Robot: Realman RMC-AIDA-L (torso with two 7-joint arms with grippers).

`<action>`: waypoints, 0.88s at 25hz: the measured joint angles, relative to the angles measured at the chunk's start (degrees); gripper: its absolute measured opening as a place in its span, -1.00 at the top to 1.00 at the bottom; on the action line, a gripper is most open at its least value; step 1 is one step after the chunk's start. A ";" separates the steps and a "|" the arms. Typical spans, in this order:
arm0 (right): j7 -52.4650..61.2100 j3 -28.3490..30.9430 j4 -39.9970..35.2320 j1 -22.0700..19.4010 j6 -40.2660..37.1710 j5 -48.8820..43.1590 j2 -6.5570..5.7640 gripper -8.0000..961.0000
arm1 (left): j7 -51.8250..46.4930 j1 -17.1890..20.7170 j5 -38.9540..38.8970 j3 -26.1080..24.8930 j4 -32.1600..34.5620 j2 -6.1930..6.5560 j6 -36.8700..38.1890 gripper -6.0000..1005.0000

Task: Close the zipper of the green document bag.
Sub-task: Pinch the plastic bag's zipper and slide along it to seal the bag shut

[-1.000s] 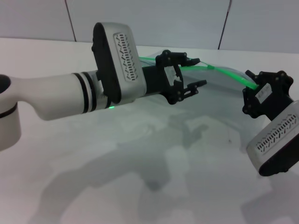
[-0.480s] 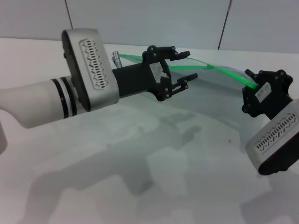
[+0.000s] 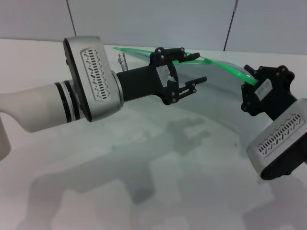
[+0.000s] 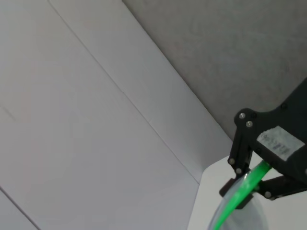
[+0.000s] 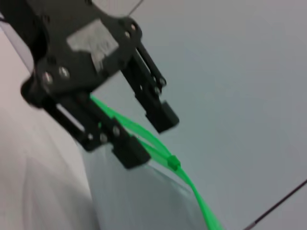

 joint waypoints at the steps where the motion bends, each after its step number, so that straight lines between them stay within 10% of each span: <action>1: -0.13 -0.16 -0.27 -0.13 0.00 -0.09 -0.01 0.88 | 0.44 -0.03 -0.19 -0.03 0.01 0.00 -0.01 0.03; 22: -0.54 -1.42 -3.54 -2.89 0.64 -2.14 -0.36 0.88 | 2.80 -1.52 -1.35 -3.33 4.68 0.22 -4.32 0.03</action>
